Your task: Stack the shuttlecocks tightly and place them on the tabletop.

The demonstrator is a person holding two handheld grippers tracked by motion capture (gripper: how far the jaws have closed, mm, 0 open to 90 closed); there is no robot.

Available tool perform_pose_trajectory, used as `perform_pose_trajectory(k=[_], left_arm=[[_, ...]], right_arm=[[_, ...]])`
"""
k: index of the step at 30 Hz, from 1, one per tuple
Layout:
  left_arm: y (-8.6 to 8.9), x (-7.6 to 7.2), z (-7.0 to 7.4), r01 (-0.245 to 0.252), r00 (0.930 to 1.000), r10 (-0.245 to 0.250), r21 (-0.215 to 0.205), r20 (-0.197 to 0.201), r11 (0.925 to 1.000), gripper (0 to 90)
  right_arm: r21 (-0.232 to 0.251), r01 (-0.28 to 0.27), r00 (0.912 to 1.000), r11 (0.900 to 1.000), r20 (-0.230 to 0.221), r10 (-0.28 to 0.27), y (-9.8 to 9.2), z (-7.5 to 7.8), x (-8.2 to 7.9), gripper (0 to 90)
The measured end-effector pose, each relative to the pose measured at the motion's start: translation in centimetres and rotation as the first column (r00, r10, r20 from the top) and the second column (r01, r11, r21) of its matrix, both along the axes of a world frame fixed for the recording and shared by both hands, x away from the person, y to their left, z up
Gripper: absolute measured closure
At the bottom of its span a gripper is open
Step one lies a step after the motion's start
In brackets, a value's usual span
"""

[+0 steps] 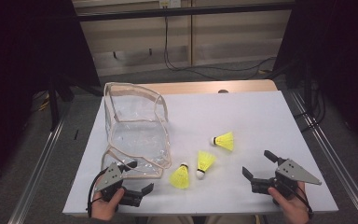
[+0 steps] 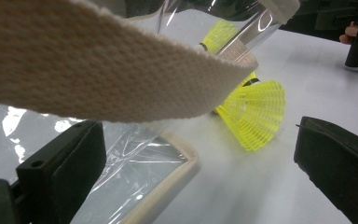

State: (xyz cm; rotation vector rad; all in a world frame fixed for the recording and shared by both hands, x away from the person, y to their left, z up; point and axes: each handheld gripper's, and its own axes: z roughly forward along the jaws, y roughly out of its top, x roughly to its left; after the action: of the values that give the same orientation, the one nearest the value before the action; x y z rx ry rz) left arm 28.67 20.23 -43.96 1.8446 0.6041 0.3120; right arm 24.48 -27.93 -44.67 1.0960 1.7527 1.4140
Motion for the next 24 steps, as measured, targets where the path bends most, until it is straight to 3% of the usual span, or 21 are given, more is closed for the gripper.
perform_pose_trajectory(k=[13, 24], left_arm=[[-0.4, -0.4, 0.1, 0.027, 0.9995, -0.027, 0.0, -0.015, 0.9996, 1.8], [-1.4, -0.9, 0.0, 0.078, 0.9956, -0.078, 0.011, -0.052, 0.9969, 2.2]], right_arm=[[0.0, -0.011, 0.9999, 1.0, 0.001, 0.011, 0.0, 0.0, 0.1, 1.7], [-0.002, -0.019, 0.9998, 1.0, 0.004, 0.019, 0.1, 0.0, 0.2, 1.9]])
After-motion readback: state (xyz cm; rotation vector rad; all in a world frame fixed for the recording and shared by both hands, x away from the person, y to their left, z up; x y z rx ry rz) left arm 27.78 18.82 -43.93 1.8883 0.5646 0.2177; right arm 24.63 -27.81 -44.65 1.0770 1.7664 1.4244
